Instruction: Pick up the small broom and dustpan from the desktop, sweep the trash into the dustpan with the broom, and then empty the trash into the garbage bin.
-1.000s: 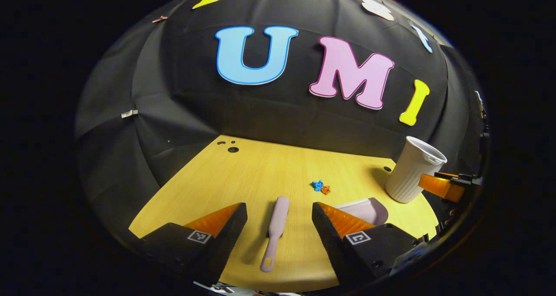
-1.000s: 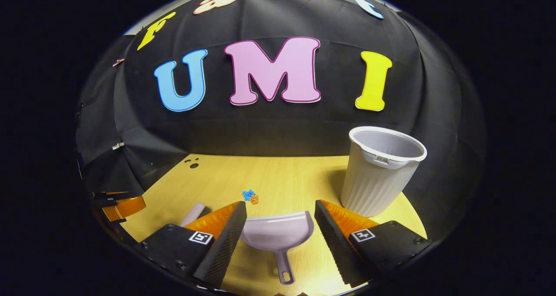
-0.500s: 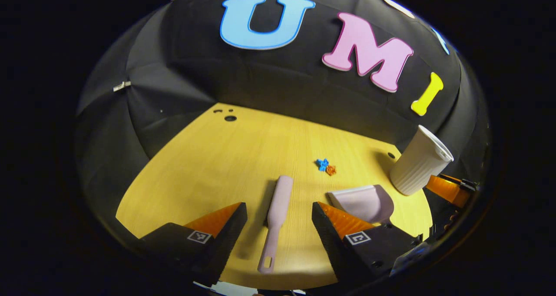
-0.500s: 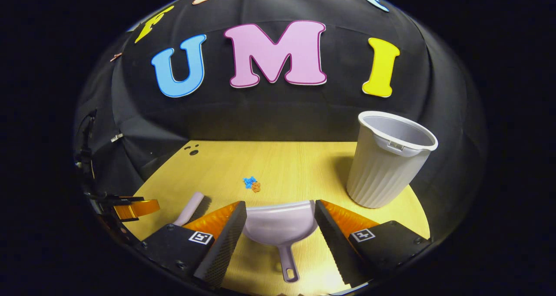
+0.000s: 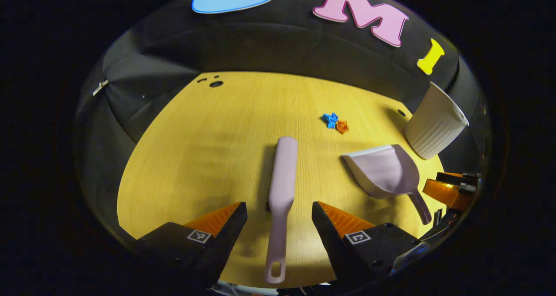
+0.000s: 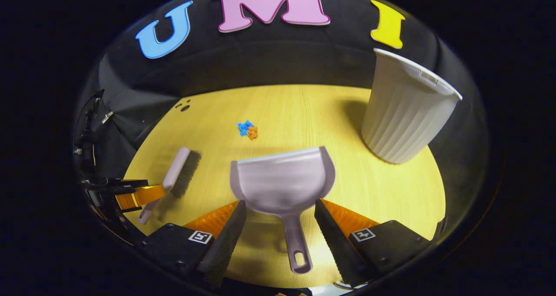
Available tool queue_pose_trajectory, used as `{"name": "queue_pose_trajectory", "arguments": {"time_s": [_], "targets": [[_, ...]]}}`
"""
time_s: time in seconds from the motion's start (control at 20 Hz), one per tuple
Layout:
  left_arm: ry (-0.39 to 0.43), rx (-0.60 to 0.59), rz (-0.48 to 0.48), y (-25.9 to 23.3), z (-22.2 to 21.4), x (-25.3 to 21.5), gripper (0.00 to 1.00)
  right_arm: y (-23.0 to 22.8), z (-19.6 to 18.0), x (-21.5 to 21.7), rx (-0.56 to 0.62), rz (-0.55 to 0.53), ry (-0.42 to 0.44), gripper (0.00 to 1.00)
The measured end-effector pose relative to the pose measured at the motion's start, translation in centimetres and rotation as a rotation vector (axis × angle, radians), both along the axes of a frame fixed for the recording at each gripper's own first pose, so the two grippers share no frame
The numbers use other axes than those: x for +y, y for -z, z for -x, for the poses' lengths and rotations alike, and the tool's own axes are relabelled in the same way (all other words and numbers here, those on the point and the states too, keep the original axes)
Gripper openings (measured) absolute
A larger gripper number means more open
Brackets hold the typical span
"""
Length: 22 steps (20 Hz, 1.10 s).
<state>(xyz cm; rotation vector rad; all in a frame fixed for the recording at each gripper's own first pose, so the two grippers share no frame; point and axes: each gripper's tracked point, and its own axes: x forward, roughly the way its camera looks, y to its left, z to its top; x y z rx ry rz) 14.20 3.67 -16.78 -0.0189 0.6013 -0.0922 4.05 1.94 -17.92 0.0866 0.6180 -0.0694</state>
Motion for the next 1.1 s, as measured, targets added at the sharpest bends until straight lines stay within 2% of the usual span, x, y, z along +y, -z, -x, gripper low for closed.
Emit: {"name": "queue_pose_trajectory", "arguments": {"time_s": [0.15,0.4,0.55,0.75,1.0,1.05,1.1], "targets": [[0.009,0.063,-0.027,1.8,-0.4,-0.2,0.96,2.7,-0.2,-0.6,0.075,-0.019,0.027,0.99],[0.016,0.12,-0.096,3.9,-1.2,0.2,0.96,6.2,-0.2,-0.6,0.174,-0.026,0.021,0.99],[0.003,0.135,-0.097,4.7,-1.7,0.1,0.96,7.9,-0.3,-0.6,0.226,-0.021,0.03,0.99],[-0.005,0.149,-0.111,5.3,-1.9,0.0,0.89,9.2,-0.7,0.0,0.3,-0.055,0.045,0.96],[-0.012,0.158,-0.123,6.4,-2.0,-0.1,0.86,9.8,-1.5,-0.7,0.326,0.033,0.028,0.66],[-0.013,0.156,-0.126,6.6,-2.2,-0.2,0.84,9.9,-1.5,-1.1,0.331,0.049,0.03,0.5],[-0.015,0.155,-0.125,6.6,-2.1,-0.3,0.79,10.0,-1.5,-1.1,0.329,0.047,0.03,0.49]]}}
